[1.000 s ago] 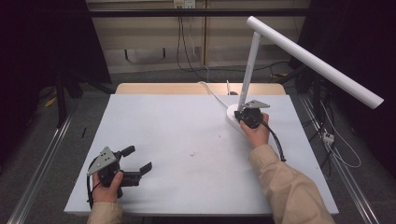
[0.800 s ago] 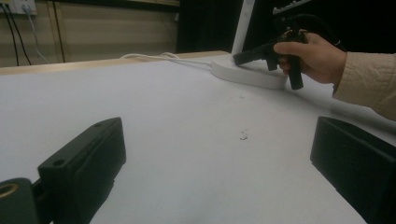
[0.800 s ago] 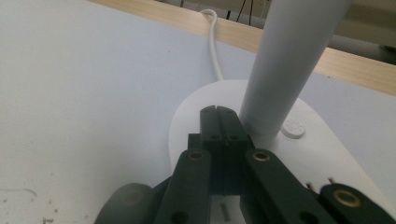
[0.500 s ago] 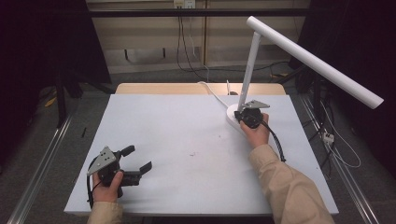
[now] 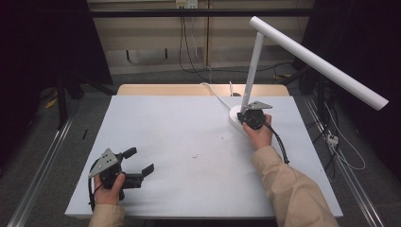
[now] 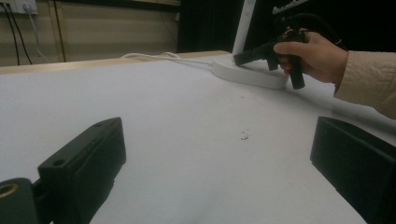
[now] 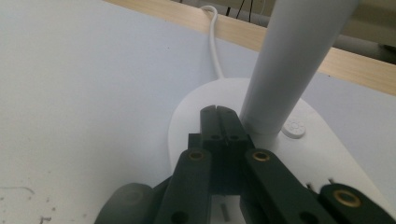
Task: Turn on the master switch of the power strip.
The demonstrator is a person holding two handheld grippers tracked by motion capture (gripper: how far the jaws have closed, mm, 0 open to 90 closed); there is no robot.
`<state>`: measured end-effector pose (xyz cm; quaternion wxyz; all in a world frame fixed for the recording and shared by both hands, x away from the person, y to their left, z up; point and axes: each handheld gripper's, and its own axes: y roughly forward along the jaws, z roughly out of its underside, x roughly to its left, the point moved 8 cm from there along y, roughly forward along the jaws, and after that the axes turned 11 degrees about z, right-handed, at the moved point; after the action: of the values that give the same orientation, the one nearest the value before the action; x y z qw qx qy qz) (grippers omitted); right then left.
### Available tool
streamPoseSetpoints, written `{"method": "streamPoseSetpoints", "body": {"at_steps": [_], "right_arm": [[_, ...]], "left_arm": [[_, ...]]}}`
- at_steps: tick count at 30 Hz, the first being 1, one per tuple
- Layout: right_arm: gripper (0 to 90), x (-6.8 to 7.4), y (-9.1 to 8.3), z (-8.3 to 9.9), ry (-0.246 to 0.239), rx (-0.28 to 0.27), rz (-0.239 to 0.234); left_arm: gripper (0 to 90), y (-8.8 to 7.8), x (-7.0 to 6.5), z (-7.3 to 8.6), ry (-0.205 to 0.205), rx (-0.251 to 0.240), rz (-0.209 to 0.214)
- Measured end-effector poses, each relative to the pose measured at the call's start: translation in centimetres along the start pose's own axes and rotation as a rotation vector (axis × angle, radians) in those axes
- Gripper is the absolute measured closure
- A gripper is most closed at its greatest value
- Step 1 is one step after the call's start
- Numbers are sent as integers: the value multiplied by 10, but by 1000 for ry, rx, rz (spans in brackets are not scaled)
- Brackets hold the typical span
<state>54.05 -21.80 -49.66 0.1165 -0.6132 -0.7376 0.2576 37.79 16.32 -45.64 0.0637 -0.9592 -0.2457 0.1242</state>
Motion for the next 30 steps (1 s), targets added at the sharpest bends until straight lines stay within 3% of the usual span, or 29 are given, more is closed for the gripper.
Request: {"method": "streamPoseSetpoints", "body": {"at_steps": [30], "right_arm": [[900, 1, 4, -1, 12, -2, 10]], "left_arm": [[30, -2, 0, 0, 1, -2, -3]]}}
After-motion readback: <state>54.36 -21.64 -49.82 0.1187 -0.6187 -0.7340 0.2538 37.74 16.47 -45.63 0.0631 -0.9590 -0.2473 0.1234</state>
